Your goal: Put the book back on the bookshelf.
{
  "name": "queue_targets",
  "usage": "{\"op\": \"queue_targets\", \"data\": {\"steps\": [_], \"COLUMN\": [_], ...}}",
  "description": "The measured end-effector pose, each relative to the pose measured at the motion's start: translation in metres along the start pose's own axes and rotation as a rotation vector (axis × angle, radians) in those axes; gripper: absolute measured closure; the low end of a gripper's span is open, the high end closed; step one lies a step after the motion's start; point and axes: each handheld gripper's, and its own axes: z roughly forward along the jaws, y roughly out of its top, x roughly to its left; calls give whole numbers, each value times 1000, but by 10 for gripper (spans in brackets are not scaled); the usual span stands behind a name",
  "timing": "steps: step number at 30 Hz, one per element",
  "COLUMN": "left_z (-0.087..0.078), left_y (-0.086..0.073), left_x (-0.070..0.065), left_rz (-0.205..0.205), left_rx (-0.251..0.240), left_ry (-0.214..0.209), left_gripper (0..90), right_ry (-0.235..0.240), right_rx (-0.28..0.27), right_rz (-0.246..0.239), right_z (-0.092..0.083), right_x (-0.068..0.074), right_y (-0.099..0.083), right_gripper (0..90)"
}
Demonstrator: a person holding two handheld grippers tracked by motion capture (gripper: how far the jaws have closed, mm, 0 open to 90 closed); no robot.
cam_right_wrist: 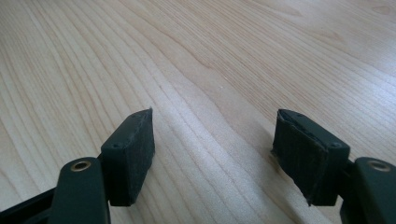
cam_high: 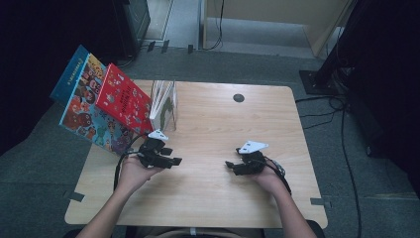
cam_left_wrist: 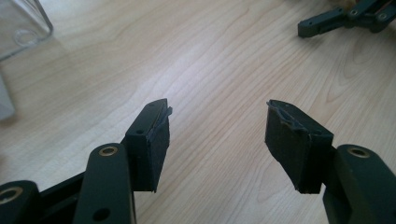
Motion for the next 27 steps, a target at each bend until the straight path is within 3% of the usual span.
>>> {"op": "queue_targets", "data": {"steps": [11, 21, 27], "left_z": [21, 25, 24], "left_y": [-14, -27, -28], "left_x": [3, 11, 10], "left_rz": [9, -19, -14], "left_rx": [18, 17, 13], "left_ry": [-1, 6, 10], "left_gripper": [401, 389, 379], "right_ry": [-1, 5, 2], "right_rx": [-1, 10, 15], "right_rz": [-1, -3, -4], "right_z": [1, 1, 2], "right_x": [1, 2, 2], "right_y": [0, 0, 0], "right_gripper": [269, 211, 170]}}
